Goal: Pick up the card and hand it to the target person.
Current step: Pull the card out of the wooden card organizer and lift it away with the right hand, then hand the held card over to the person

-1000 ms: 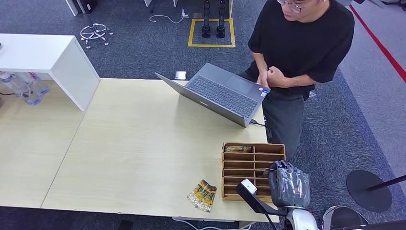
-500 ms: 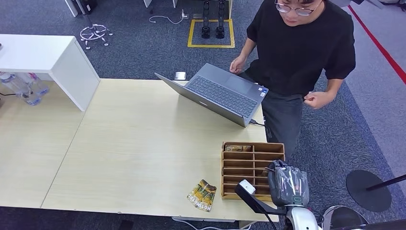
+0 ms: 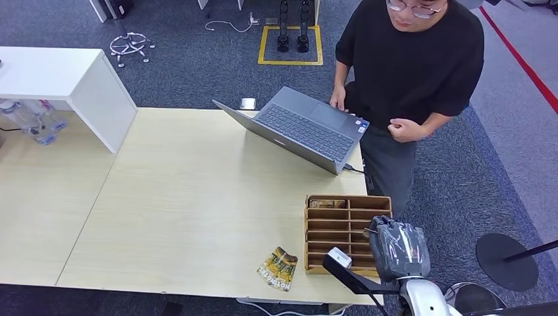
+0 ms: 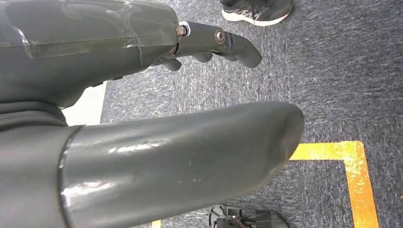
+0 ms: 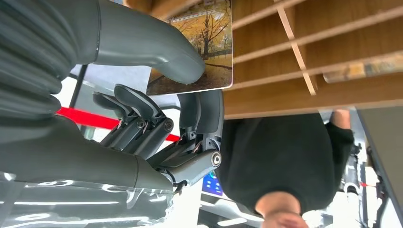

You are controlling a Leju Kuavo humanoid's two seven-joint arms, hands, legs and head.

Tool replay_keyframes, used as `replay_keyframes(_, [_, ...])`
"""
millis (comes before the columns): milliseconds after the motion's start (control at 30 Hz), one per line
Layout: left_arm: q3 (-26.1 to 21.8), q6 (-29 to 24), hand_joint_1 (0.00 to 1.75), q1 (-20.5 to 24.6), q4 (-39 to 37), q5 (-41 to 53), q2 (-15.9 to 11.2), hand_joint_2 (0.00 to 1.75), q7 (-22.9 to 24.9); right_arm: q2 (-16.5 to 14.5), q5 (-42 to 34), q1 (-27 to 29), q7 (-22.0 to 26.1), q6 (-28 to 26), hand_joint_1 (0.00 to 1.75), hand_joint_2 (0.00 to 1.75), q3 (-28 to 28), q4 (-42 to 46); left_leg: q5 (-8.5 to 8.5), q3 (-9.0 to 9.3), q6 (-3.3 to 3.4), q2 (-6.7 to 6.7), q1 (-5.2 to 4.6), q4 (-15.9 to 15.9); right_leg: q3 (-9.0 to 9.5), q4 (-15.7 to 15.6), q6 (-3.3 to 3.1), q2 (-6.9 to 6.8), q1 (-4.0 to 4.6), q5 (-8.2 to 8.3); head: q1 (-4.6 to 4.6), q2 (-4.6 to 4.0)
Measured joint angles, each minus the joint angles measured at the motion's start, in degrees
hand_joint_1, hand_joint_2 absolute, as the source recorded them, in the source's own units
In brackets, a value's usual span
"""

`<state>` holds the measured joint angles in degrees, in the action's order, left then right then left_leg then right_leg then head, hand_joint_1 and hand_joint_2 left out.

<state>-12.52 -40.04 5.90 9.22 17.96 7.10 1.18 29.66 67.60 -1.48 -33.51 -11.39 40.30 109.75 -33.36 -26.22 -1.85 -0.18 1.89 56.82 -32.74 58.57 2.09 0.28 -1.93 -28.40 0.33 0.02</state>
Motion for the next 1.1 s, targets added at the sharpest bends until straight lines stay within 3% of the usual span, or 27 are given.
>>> replay_keyframes(300, [-0.62, 0.00, 0.00, 0.00, 0.00, 0.05, 0.00, 0.00, -0.56, 1.96, -1.92, -1.45, 0.02, 3.24, 1.75, 1.75, -0.05, 7.10, 0.00, -0.01, 0.00, 0.00, 0.00, 0.00, -0.01, 0.00, 0.00, 0.00, 0.00, 0.00, 0.00, 0.00])
replay_keyframes(600, [-1.41, 0.00, 0.00, 0.00, 0.00, 0.53, 0.00, 0.00, -0.80, 3.05, -7.01, -2.52, 0.63, 1.49, 1.75, 1.75, -1.33, 13.46, 0.00, -0.01, 0.00, -0.01, 0.00, 0.00, -0.02, 0.00, 0.00, 0.00, 0.00, 0.00, -0.01, 0.00])
replay_keyframes(800, [-1.49, 0.09, 0.00, 0.01, 0.00, 1.34, 0.00, 0.00, -1.21, 3.47, -7.82, -2.48, 1.70, -2.22, 1.75, 1.75, -5.87, 15.41, 0.00, -0.01, 0.00, 0.00, 0.00, 0.01, -0.03, -0.01, 0.00, 0.00, 0.00, 0.00, 0.01, 0.00])
replay_keyframes(1100, [-1.47, 1.20, 0.00, 0.01, 0.00, 3.29, 0.11, 0.00, -1.63, 3.68, -0.06, -2.16, 4.18, -3.51, 1.75, 1.75, -15.40, 13.10, 0.00, -0.02, 0.00, -0.01, 0.00, 0.01, -0.03, 0.00, 0.00, 0.00, 0.00, 0.00, 0.00, 0.00])
